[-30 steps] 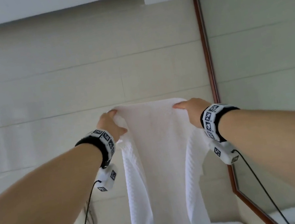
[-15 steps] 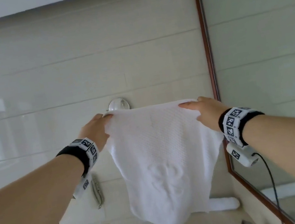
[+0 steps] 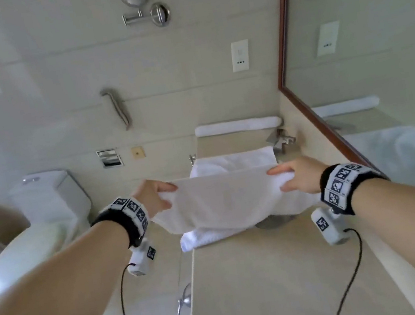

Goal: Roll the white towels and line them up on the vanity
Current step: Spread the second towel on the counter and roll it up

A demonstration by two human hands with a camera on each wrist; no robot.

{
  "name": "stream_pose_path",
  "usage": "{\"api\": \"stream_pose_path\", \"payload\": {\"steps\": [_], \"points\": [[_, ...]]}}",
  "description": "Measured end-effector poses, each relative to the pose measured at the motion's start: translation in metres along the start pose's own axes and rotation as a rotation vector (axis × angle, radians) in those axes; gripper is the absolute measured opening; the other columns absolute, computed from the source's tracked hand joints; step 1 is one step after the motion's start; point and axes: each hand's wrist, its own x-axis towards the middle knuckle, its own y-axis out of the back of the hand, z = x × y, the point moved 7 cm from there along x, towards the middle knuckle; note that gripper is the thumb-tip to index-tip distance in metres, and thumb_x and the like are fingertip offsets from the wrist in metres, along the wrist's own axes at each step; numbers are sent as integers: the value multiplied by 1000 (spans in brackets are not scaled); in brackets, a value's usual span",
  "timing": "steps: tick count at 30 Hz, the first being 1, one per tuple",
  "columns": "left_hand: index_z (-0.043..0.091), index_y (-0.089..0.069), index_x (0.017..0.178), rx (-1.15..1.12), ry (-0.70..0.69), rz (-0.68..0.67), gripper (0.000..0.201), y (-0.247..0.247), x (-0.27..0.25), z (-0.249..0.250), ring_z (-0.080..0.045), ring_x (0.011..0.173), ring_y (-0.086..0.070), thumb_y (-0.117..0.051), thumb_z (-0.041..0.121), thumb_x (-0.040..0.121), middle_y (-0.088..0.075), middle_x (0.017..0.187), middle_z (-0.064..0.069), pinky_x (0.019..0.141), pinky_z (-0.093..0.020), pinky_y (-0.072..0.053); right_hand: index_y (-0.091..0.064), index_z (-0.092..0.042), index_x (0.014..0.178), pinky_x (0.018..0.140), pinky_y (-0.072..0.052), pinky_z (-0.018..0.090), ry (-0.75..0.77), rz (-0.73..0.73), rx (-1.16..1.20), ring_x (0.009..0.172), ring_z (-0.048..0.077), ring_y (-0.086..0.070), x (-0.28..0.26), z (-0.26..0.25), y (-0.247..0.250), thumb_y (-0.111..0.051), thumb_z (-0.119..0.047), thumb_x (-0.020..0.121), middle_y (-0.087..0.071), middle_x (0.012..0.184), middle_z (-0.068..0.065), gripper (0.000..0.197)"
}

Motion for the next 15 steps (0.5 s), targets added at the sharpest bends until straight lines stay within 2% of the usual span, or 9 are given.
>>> {"api": "stream_pose_path", "payload": {"steps": [2,4,7,9,11,13,15], "points": [[37,-74,105,-39,83,-46,40,-39,-22,-19,-22,96,-68,-74,5,81,-68,114,8,79,-23,-53,-65,-35,128,108,-33,22,-72,-57,91,131,10,-49,-21,23,-37,-76,-11,85,-54,142,-13,50],[39,-74,100,-49,115,-65,39,-66,-43,-33,-17,91,-68,-73,6,81,-67,110,8,76,-20,-50,-68,-34,123,112,-34,26,-108,-68,144,131,10,-50,-39,39,-63,-76,-11,84,-56,141,-12,47],[39,-75,94,-48,122,-145,39,-98,-71,-55,-6,88,-64,-75,3,79,-69,110,12,83,-15,-42,-70,-33,118,110,-33,24,-152,-100,145,130,9,-51,-65,56,-90,-78,-14,82,-58,136,-13,41],[32,-78,97,-52,133,-233,39,-115,-89,-71,-10,92,-64,-78,-1,78,-69,113,10,85,-15,-41,-72,-30,119,105,-32,21,-193,-137,132,128,11,-53,-82,65,-104,-80,-16,82,-60,134,-9,40],[37,-78,88,-53,158,-298,40,-128,-102,-87,-14,88,-65,-79,-2,77,-71,111,4,77,-15,-43,-73,-31,116,103,-32,20,-228,-177,115,126,11,-54,-95,76,-117,-80,-19,82,-62,132,-8,36],[37,-77,86,-32,163,-331,39,-140,-113,-98,-12,88,-64,-79,-1,78,-70,110,3,81,-17,-41,-74,-34,108,105,-34,23,-259,-206,107,123,10,-55,-104,87,-131,-81,-20,81,-64,127,-9,31],[30,-79,95,-63,177,-347,33,-151,-122,-107,-12,92,-61,-78,0,80,-67,112,4,91,-19,-37,-72,-32,100,103,-39,27,-279,-192,73,118,12,-57,-109,95,-144,-82,-22,80,-65,122,-8,25]]}}
